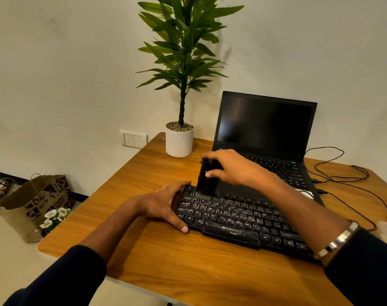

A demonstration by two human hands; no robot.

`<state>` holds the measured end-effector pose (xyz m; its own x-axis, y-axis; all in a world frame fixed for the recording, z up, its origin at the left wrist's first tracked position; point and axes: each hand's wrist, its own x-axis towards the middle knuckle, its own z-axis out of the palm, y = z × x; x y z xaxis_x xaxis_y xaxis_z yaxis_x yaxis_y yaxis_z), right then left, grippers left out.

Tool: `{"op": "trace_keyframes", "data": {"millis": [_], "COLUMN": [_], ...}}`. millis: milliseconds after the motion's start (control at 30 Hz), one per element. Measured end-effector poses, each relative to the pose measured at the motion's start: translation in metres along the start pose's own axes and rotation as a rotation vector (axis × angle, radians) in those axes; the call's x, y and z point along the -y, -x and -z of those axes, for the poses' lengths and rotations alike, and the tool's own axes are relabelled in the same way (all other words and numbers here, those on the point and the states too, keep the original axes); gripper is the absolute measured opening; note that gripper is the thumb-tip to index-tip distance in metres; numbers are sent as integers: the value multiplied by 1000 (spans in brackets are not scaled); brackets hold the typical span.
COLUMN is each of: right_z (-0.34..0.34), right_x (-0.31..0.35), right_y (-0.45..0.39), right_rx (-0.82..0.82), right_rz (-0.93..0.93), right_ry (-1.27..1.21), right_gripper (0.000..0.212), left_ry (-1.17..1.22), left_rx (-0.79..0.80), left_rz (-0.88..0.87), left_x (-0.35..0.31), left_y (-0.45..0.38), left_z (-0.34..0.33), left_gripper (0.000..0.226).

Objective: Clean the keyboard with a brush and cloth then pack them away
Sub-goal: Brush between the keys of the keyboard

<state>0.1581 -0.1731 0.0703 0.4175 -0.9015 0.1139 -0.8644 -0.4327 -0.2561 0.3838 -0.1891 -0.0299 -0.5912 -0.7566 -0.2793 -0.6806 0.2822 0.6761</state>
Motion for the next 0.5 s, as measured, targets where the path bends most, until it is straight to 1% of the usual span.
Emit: {"op": "trace_keyframes", "data": {"millis": [300,367,500], "right_z": [32,35,20], "right_x": [-46,-43,-28], "right_y": [29,28,18], "right_rx": [171,146,-5], "right_rz": [-97,-86,-28], "right_ry": [198,164,33], "right_gripper": [38,36,41], "left_ry": [4,1,15], "left_rx": [2,0,8], "left_rz": [-4,-6,-17], "left_x": [2,2,3], "left_y": [-2,-2,-3], "left_z": [0,0,0], "left_gripper": [139,140,140]}}
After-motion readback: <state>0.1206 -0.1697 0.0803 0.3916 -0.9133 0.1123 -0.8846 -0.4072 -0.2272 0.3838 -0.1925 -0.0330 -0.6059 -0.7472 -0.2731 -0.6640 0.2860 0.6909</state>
